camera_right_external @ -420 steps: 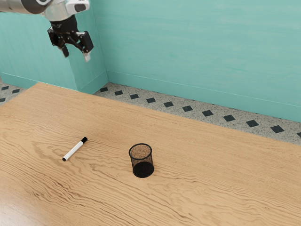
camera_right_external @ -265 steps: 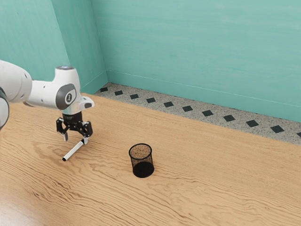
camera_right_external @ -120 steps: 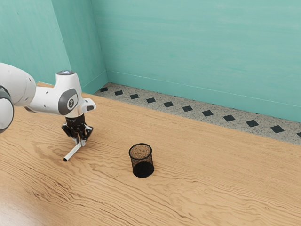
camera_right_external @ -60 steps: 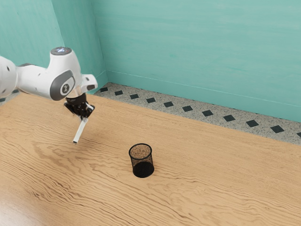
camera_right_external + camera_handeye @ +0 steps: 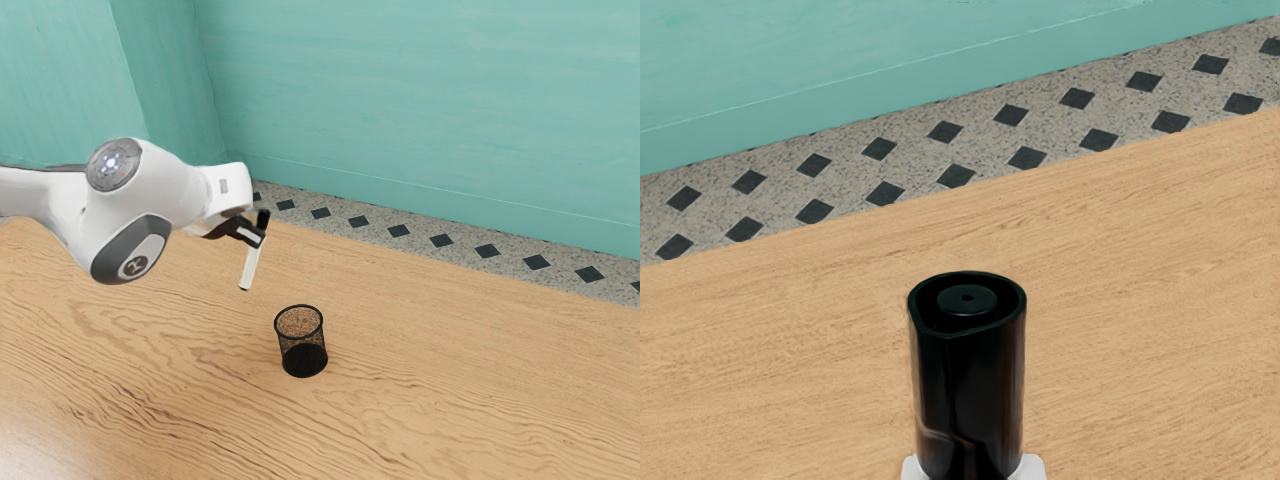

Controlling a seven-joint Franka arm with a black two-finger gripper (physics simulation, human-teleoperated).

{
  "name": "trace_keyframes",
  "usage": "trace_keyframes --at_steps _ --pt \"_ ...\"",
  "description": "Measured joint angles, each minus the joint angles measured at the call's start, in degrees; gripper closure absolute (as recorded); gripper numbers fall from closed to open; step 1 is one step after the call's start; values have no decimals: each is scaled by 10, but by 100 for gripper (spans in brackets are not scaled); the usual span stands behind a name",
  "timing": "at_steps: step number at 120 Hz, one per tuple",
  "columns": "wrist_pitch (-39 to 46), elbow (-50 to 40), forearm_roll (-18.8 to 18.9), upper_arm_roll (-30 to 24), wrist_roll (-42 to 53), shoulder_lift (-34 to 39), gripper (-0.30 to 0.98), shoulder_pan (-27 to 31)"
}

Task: Put the marker into the pen holder.

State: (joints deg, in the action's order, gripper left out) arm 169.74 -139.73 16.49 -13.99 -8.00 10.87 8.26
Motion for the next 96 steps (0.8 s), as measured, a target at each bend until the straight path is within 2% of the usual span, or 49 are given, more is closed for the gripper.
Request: trace_keyframes --at_steps 32,96 --pt "26 -7 -1 -45 -58 -23 79 -3" --pt "37 23 5 -56 -120 -80 79 -3"
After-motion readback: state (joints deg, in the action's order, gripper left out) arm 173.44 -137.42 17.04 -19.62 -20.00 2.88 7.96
